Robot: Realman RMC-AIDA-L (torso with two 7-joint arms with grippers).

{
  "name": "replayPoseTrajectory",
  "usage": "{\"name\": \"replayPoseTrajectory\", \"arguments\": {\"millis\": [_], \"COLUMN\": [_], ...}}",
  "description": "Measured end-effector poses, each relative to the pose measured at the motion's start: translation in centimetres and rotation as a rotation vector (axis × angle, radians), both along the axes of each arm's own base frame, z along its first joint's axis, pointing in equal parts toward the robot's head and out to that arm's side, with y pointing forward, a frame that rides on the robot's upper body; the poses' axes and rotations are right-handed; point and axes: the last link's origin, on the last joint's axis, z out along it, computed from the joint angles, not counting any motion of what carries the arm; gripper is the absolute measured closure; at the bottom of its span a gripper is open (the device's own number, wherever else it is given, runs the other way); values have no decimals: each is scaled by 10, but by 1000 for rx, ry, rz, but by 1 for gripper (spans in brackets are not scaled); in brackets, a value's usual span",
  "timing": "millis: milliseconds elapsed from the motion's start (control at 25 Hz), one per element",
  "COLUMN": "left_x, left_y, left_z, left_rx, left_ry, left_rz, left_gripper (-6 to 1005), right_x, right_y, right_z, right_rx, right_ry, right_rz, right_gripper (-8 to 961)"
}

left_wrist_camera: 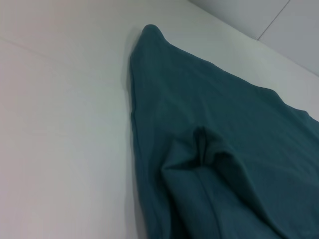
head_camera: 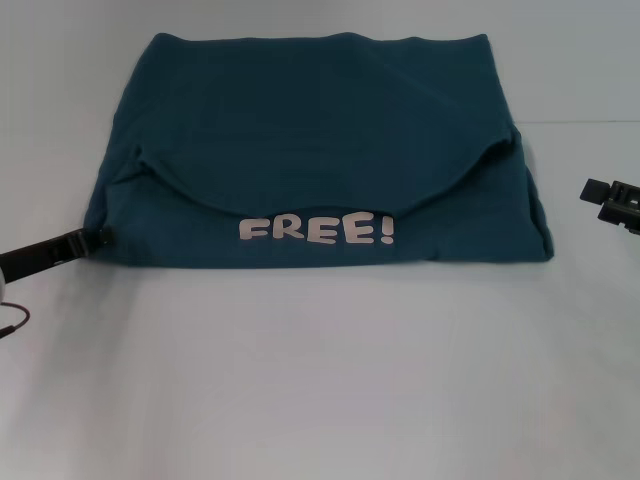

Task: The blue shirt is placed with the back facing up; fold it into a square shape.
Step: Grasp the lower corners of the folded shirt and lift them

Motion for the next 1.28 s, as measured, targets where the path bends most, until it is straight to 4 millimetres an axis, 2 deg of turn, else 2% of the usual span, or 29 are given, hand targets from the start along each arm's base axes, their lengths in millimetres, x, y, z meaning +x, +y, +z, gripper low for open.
{"name": "replayPoseTrajectory", "arguments": {"millis": [40,320,520,720,840,1040,1280], "left_x": [-1,0,7,17,24,35,38], "left_y": [-1,-2,3,12,19,28,32], "left_z": [0,0,10,25,30,31,32], "left_rx": [0,-5,4,15,20,16,23], "left_ry": [0,-7,-43,-101,-128,-142,-140], "left_rz": [1,-1,-11,0,3,-10,-15], "left_gripper": [734,866,960,967,968,968,967], "right_x": [0,2,4,-1,-7,-23,-36], "right_y": [0,0,5,25,43,67,78], "right_z": [0,1,8,22,23,11,-9], "right_rx": [0,-19,-75,-136,-172,-229,-272], "right_ry": [0,-23,-84,-183,-264,-376,-446], "right_rz": [0,-1,-17,-43,-82,-128,-154], "right_gripper": [219,220,221,222,223,224,225]}}
